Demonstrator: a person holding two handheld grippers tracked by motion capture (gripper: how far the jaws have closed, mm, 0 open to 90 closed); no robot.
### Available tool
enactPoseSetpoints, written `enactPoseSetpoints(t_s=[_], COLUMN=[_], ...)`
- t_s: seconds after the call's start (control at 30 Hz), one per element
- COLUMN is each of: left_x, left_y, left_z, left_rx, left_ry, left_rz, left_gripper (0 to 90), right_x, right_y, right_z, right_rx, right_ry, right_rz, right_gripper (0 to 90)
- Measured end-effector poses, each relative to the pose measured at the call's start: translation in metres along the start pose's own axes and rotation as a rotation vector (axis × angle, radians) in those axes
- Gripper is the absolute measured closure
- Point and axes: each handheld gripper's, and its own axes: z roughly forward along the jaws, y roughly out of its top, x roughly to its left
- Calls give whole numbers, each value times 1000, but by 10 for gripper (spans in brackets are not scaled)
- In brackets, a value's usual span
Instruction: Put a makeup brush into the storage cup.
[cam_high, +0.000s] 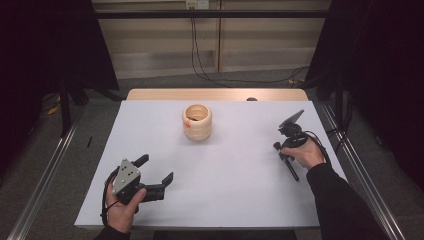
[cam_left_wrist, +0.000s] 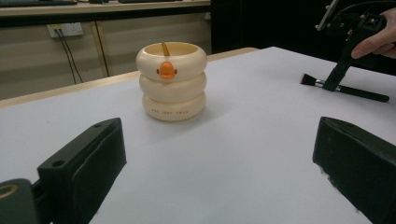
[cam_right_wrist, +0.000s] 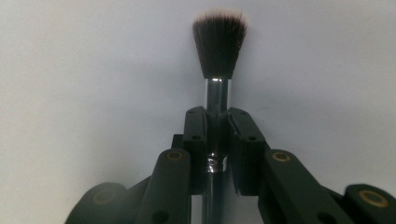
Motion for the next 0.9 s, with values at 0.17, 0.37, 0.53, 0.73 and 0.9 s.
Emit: enactPoseSetpoints(t_s=[0.17,0.37,0.53,0.73,0.9], left_x=[0,1,1,1,1], left_y=[0,0,0,0,0], left_z=[0,0,0,0,0], left_rx=[1,2,-3,-7,-7], left_ry=[6,4,5,3,4], left_rz=[-5,-6,-11,-15,-17], left_gripper=[25,25,26,26,25], right_x=[-1,-3,-4,-7,-10], right_y=[0,-2,-5,-6,-9], right_z=[0,-1,-2,-5,-9], right_rx=[-2,-14,-31,-54,-90], right_ry=[7,22,32,46,50], right_rz=[-7,-7,-14,-4,0], right_gripper=[789,789,789,789,789])
